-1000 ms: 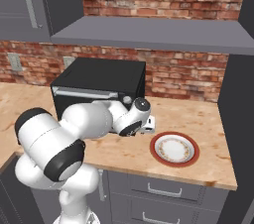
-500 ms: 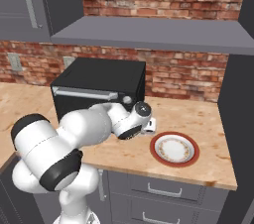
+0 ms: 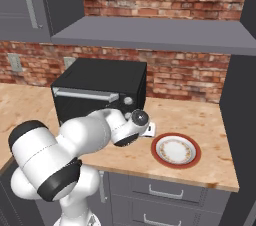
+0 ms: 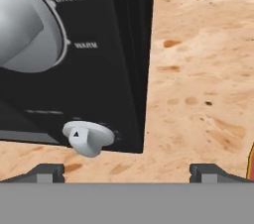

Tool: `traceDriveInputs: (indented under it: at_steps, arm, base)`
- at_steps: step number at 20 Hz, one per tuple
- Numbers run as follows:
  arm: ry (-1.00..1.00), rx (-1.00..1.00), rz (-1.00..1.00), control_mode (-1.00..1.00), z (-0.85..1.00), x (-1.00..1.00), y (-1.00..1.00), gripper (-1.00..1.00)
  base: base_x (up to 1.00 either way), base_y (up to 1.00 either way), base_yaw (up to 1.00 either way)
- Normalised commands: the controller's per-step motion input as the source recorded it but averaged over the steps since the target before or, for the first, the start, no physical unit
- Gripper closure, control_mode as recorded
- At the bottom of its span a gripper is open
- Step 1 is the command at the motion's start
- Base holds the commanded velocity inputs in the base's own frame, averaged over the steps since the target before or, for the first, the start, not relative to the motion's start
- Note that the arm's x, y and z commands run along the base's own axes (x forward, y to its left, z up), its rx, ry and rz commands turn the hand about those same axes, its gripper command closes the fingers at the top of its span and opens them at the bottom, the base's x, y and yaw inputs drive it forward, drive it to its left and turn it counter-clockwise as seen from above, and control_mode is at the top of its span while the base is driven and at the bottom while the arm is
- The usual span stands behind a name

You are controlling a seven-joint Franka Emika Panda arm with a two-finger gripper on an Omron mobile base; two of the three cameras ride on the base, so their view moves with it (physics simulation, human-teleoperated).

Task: Pick up the bagel from the plate, place it on the toaster oven rack, close the door, and set the timer.

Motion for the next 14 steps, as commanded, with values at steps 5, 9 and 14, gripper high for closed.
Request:
traceDriveInputs:
  at_steps: [5,9,14]
  arm:
    - [0.03,0.01,-0.04,-1.0,0.02,0.07,0.0,-1.0]
    - [0.01,0.03,-0.02,-1.0,0.06,0.0,0.0,-1.0]
    - [0.0,0.0,-0.02,-1.0,0.0,0.0,0.0,-1.0]
  base:
    - [0.0,0.0,0.0]
    - [0.0,0.0,0.0]
    - [0.0,0.0,0.0]
